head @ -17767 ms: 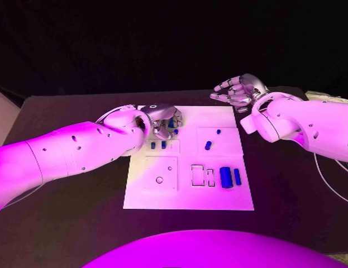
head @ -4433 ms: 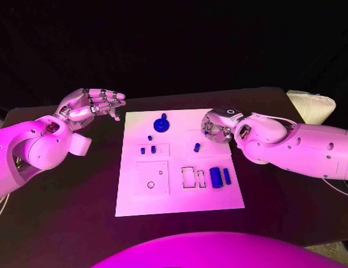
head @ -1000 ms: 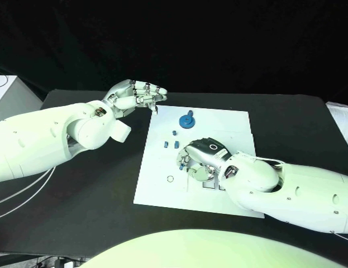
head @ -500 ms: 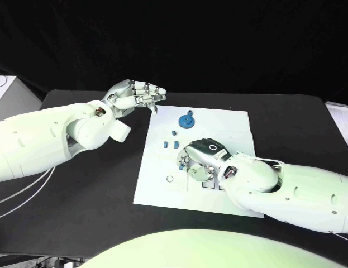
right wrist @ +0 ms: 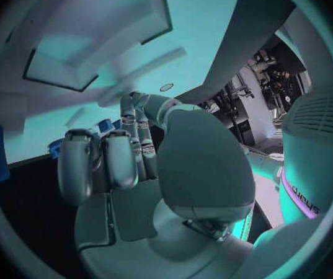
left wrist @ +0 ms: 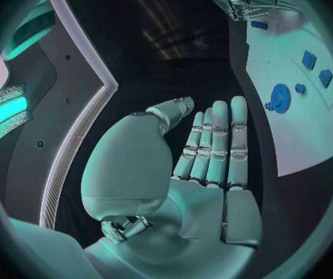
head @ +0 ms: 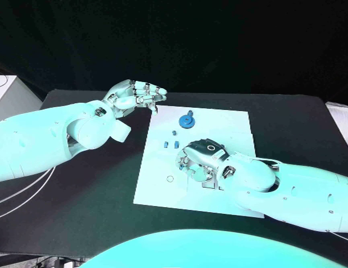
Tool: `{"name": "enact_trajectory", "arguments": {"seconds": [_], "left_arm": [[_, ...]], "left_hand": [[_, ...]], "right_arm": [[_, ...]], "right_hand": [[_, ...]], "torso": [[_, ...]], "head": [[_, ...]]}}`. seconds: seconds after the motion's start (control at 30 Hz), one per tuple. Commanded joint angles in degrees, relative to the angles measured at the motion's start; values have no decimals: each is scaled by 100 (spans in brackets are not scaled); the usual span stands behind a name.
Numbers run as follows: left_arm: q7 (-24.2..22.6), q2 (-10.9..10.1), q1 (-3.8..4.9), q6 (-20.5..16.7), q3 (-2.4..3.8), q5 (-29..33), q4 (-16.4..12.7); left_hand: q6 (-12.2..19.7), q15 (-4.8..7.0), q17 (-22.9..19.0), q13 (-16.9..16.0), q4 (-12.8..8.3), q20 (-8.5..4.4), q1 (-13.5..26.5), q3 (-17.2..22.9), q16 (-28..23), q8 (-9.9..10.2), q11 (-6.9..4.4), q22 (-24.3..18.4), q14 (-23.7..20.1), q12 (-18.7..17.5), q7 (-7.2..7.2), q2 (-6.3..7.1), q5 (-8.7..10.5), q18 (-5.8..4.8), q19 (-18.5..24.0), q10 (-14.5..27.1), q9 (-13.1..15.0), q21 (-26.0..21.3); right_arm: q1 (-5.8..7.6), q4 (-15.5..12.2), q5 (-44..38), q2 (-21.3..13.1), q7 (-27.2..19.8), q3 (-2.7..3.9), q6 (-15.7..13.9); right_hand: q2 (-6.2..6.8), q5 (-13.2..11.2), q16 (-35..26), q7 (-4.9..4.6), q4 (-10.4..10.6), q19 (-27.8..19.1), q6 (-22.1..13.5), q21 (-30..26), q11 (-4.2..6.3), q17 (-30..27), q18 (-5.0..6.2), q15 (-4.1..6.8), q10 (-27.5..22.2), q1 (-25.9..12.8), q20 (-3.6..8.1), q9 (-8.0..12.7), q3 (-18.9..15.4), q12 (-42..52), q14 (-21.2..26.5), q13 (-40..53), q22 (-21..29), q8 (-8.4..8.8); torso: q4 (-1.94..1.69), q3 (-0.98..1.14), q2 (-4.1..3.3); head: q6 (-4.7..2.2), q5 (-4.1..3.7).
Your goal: Assemble the parts on the task board
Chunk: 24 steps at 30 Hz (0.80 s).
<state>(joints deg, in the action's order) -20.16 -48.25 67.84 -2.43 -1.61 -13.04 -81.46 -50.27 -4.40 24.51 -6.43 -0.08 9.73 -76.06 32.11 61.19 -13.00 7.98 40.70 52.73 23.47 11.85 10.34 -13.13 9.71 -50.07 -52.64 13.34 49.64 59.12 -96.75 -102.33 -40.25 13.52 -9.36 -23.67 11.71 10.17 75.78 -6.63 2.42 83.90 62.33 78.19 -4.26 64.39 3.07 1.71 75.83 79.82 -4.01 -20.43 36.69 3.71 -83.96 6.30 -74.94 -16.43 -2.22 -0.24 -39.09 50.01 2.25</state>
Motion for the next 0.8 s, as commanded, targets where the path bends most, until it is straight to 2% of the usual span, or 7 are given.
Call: {"name": "enact_trajectory", "arguments": {"seconds": [0.03, 0.1, 0.13, 0.17, 0.47, 0.63, 0.8], "left_arm": [[-25, 17, 1, 54, 3, 31, -3], [-24, 18, 1, 54, 3, 31, 0], [-24, 18, 1, 53, 3, 31, 2], [-24, 18, 1, 53, 3, 31, 2], [-23, 12, 1, 49, 3, 31, 6], [-20, 12, 1, 52, 3, 31, 7], [-12, 10, 1, 60, 2, 32, 9]], "left_hand": [[47, 2, -5, 5, 16, 2, -9, -29, -40, -21, 47, 5, 21, -25, 10, 12, -36, 81, -39, 8, -9, 19], [47, 2, -5, 5, 16, 2, -9, -29, -40, -21, 47, 5, 21, -25, 10, 12, -36, 81, -39, 8, -9, 19], [47, 2, -5, 5, 16, 2, -9, -29, -40, -21, 47, 5, 21, -25, 10, 12, -36, 81, -39, 8, -9, 19], [47, 2, -5, 5, 16, 2, -9, -29, -40, -21, 47, 5, 21, -25, 10, 12, -36, 81, -39, 8, -9, 19], [52, 1, -7, 10, 18, 3, -12, -26, -44, -24, 47, 9, 22, -28, 11, 9, -37, 82, -42, 11, -13, 23], [52, 1, -7, 10, 18, 3, -12, -26, -44, -24, 47, 9, 22, -28, 11, 9, -37, 82, -42, 11, -13, 23], [55, 2, -8, 12, 17, 2, -17, -24, -45, -25, 48, 10, 22, -30, 12, 8, -37, 82, -43, 12, -15, 25]], "right_arm": [[-20, 23, 54, 10, -168, -17, 231], [-21, 28, 90, 10, -208, -19, 235], [-21, 28, 103, 8, -223, -20, 233], [-21, 28, 111, 5, -232, -21, 231], [-21, 21, 156, -17, -279, -27, 129], [-22, 27, 167, -23, -262, -28, 1], [-22, 36, 171, -36, -235, -29, -114]], "right_hand": [[37, 51, -11, -52, 24, 33, -121, -74, 132, -39, 10, -5, 35, -212, -4, -11, -68, -22, -172, -19, -295, 60], [72, 84, -12, -60, 42, 20, -152, -98, 120, -56, 16, -16, -8, -268, -15, -16, -97, -19, -167, -24, -277, 81], [143, 112, -14, -79, 87, -2, -198, -142, 92, -77, 25, -40, -110, -368, -33, -16, -152, -27, -159, -43, -240, 113], [158, 119, -6, -86, 98, -6, -214, -148, 81, -72, 27, -47, -150, -390, -40, -18, -163, -26, -160, -50, -236, 125], [210, 133, 5, -113, 119, -29, -276, -198, 48, -92, 39, -74, -269, -437, -67, -22, -189, -23, -154, -73, -198, 174], [331, 125, -79, -165, 156, -199, -501, -554, -47, -295, 120, -156, -726, -501, -138, 5, -245, -7, -86, -168, 112, 337], [368, 124, -138, -198, 161, -336, -640, -849, -97, -434, 184, -197, -984, -489, -180, 17, -306, 25, -42, -209, 361, 437]], "torso": [[0, -5, 4], [2, -7, 6], [2, -6, 7], [1, -5, 7], [3, 4, 5], [0, 6, 5], [1, 7, 3]], "head": [[-1, -9], [-1, -9], [-1, -8], [-1, -6], [-1, -13], [-1, -20], [-1, -32]]}}
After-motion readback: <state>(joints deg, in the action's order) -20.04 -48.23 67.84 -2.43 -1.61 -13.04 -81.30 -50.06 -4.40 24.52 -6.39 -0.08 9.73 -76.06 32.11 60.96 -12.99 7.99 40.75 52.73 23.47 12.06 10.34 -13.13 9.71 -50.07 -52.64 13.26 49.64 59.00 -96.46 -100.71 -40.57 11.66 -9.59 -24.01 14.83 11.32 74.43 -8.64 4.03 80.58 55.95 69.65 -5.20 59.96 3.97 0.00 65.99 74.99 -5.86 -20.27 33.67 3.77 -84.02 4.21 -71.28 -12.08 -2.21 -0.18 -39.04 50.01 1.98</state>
